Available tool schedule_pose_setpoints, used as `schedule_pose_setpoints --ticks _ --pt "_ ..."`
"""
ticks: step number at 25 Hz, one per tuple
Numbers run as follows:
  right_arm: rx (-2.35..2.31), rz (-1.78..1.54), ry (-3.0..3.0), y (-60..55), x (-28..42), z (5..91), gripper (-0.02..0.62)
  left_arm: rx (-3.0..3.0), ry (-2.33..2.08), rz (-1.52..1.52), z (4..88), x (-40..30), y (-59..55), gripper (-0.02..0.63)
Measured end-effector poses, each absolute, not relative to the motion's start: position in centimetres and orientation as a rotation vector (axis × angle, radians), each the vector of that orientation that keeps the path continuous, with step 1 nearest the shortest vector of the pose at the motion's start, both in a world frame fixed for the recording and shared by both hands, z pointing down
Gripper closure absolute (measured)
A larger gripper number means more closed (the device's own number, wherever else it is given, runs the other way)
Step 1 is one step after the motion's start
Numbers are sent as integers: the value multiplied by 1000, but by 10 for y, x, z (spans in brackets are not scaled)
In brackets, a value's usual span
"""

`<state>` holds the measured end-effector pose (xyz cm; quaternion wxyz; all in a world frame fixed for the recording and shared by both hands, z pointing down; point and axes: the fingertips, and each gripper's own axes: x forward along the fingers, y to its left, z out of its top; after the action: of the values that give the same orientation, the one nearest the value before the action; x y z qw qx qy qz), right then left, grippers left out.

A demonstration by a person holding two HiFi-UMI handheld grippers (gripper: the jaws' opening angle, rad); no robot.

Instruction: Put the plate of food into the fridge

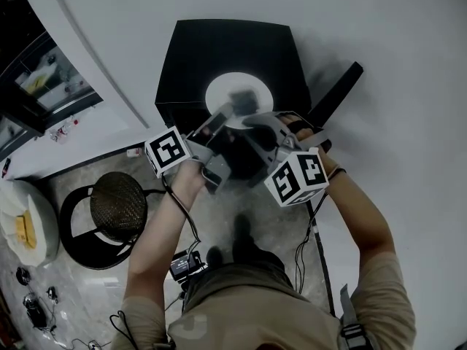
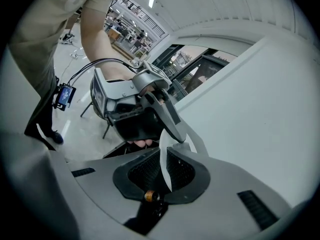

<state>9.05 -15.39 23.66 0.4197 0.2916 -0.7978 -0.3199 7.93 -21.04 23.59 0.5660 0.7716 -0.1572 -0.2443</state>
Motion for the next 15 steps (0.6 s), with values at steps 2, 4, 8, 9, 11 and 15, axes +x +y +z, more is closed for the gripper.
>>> schedule_pose_setpoints --ticks 2,4,8,9,11,15 --pt "730 -806 -2008 -151 89 236 549 1795 -359 -584 234 77 -208 505" --pt "723 -813 -2010 -148 86 235 549 1775 -349 -595 234 75 -206 509" --pt "697 -821 -2012 -144 81 234 549 1728 -337 -617 235 69 -201 514" --pt "693 -821 -2013 -142 79 234 549 1720 -336 -621 235 67 -200 515" --pt "689 -820 -2018 -135 72 234 549 1712 -329 -625 235 60 -194 518" --pt "680 -825 -2035 -126 61 238 549 1693 -311 -639 237 49 -185 526"
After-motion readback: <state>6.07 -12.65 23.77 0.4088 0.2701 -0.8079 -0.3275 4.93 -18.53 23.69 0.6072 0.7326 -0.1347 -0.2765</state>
